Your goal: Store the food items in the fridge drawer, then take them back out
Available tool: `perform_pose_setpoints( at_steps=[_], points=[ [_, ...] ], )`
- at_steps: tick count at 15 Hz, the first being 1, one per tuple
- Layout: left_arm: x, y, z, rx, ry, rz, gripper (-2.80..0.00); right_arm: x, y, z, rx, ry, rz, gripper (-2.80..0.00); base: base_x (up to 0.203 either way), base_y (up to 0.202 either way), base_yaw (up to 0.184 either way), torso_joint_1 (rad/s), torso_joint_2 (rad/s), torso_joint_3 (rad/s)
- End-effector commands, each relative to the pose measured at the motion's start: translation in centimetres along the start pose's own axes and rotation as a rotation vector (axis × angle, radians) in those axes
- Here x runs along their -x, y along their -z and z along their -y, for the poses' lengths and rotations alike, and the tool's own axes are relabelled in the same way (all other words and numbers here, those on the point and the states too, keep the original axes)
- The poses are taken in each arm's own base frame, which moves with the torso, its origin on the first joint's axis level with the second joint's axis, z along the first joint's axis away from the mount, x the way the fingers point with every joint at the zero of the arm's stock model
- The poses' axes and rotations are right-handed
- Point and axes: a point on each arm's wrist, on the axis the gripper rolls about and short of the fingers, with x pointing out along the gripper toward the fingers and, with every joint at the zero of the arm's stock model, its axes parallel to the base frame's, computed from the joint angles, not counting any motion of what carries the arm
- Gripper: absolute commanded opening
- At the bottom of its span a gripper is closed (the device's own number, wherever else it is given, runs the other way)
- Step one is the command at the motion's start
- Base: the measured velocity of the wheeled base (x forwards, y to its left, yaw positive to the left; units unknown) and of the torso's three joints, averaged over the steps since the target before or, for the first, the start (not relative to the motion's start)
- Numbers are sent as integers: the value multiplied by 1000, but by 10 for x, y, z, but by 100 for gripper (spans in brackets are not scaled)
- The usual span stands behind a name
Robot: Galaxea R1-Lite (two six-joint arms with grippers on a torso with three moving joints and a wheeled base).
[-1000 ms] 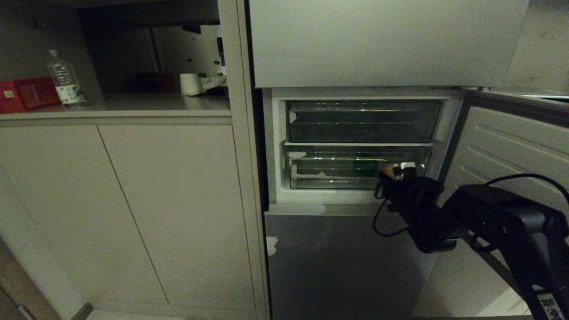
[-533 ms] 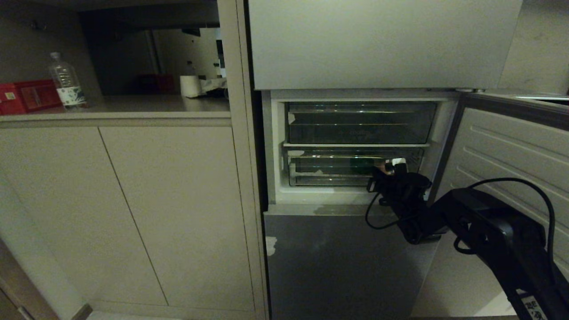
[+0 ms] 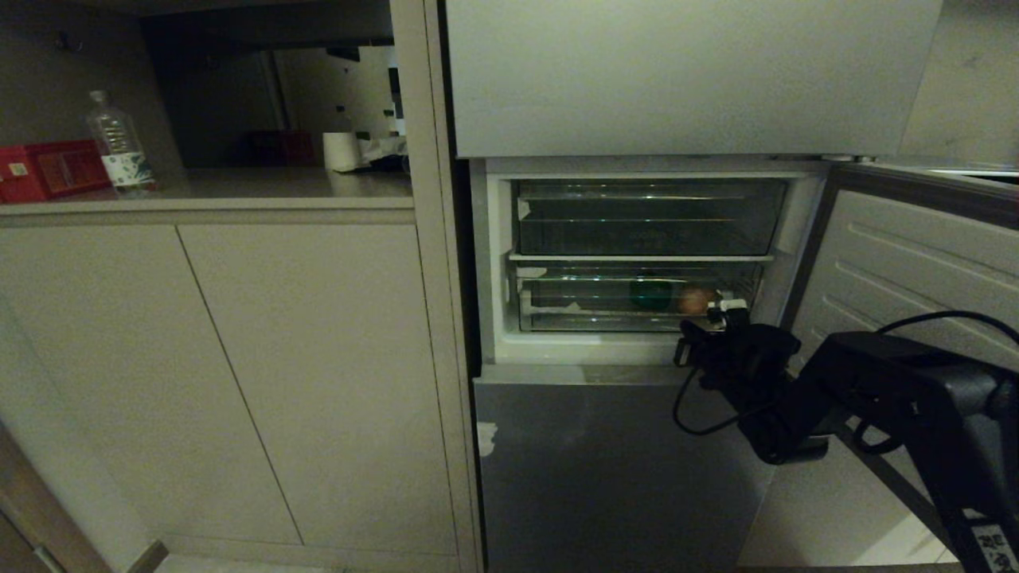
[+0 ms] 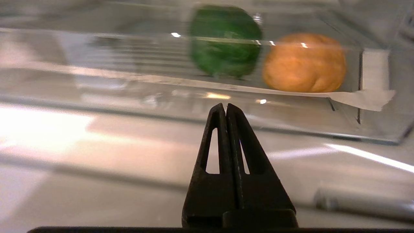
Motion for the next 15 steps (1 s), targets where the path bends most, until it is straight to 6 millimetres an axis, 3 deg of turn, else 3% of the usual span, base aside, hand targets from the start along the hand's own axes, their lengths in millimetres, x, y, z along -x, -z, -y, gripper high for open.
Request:
perform_pose_setpoints(
  at_steps=[1, 6, 11, 15],
  points=[
    [0, 0, 0, -1, 1, 1, -280, 35, -43, -1, 3, -5, 6, -280, 0, 0, 0, 0, 0, 0],
    [0, 0, 0, -1, 1, 1, -280, 137, -70, -5, 33, -35, -161, -280, 0, 0, 0, 0, 0, 0],
    [0, 0, 0, -1, 1, 1, -280, 251, -76, -11, 36, -82, -331, -280, 0, 0, 0, 0, 0, 0],
    [0, 0, 0, -1, -1, 1, -280, 285, -120, -11, 49, -51, -130, -280, 0, 0, 0, 0, 0, 0]
  ],
)
